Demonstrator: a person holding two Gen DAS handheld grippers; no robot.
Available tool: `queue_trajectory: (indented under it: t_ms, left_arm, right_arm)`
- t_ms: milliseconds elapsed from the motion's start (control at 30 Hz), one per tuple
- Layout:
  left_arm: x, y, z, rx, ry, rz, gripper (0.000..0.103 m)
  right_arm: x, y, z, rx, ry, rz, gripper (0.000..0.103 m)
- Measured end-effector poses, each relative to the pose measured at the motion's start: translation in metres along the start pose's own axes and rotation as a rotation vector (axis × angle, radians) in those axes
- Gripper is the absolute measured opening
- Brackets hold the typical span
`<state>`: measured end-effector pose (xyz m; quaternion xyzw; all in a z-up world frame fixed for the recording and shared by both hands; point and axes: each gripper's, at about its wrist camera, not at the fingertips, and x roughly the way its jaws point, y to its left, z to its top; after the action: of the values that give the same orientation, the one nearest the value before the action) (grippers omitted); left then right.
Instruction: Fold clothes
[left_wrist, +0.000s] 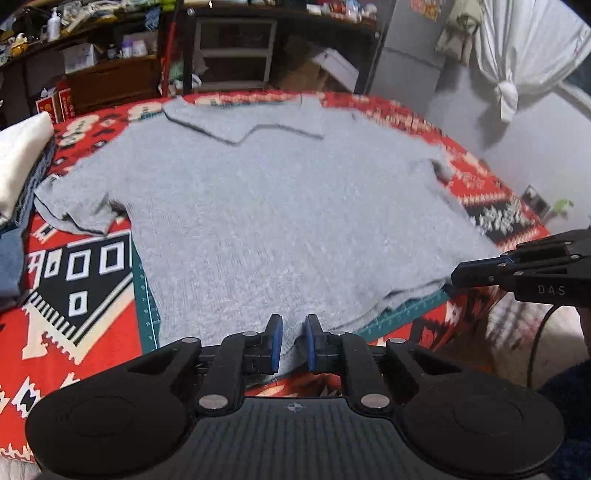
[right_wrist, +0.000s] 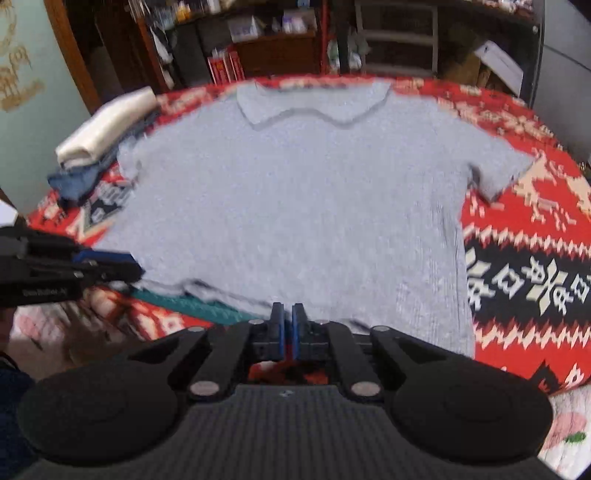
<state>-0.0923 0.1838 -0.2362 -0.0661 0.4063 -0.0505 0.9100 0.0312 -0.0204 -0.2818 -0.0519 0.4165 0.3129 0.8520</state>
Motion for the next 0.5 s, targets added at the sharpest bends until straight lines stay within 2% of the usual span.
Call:
queue_trajectory:
  t_ms: [67, 133, 200, 367, 500]
  left_arm:
    - [-0.005, -0.001, 0.003, -0.003, -0.039, -0.034, 0.013]
    - [-0.003, -0.003, 0.009, -0.011, -0.066, -0.083, 0.013]
    - [0.006, -0.008, 0.015, -0.008, -0.052, -0.125, 0.013]
    - [0.033, -0.022, 0.02, 0.037, 0.01, -0.154, 0.013]
    - [0.036, -0.026, 0.016, 0.066, 0.024, -0.162, 0.013]
  right_arm:
    - [-0.001, 0.006, 0.007, -0.026, -0.033, 0.019, 0.005]
    - [0.008, 0.015, 0.015, -0.06, -0.026, 0.06, 0.007]
    - [0.021, 0.026, 0.019, -0.104, 0.001, 0.074, 0.007]
    - [0.046, 0.045, 0.024, -0.18, 0.047, 0.085, 0.007]
    - [0.047, 0.048, 0.02, -0.201, 0.068, 0.09, 0.008]
